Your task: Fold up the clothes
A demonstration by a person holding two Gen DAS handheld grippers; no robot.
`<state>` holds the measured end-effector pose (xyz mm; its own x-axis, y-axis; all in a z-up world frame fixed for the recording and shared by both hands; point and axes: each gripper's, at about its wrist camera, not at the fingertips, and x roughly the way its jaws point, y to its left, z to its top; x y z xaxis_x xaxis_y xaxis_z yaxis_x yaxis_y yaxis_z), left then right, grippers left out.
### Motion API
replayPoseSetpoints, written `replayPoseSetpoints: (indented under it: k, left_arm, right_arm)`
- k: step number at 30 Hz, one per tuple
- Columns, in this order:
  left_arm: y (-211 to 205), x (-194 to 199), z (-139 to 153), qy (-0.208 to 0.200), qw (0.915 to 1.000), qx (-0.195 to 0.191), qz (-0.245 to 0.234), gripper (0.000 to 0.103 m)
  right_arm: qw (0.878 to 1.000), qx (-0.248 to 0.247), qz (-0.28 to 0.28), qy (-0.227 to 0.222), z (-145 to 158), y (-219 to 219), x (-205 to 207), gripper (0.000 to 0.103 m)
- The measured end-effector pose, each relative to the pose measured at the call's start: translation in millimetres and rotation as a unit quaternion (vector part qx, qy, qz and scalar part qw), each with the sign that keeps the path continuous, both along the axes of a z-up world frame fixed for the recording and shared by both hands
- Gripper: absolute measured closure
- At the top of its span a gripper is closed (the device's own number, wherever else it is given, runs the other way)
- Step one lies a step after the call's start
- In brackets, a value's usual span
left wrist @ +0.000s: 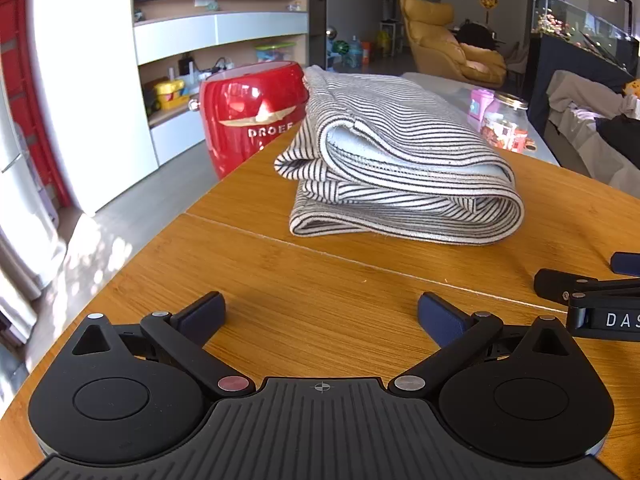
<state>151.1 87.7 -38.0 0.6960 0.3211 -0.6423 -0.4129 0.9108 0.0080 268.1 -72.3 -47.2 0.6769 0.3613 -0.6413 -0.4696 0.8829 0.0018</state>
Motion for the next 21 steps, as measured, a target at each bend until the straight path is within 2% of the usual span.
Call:
replayPoseSetpoints:
  k: [21]
  left_arm:
    - [0.6, 1.8, -0.3, 0.000, 1.0000, -0.001, 0.002, 0.000]
  right_arm:
    - [1.000, 0.000, 0.012, 0.000, -1.0, 1.1, 3.4, 0.000]
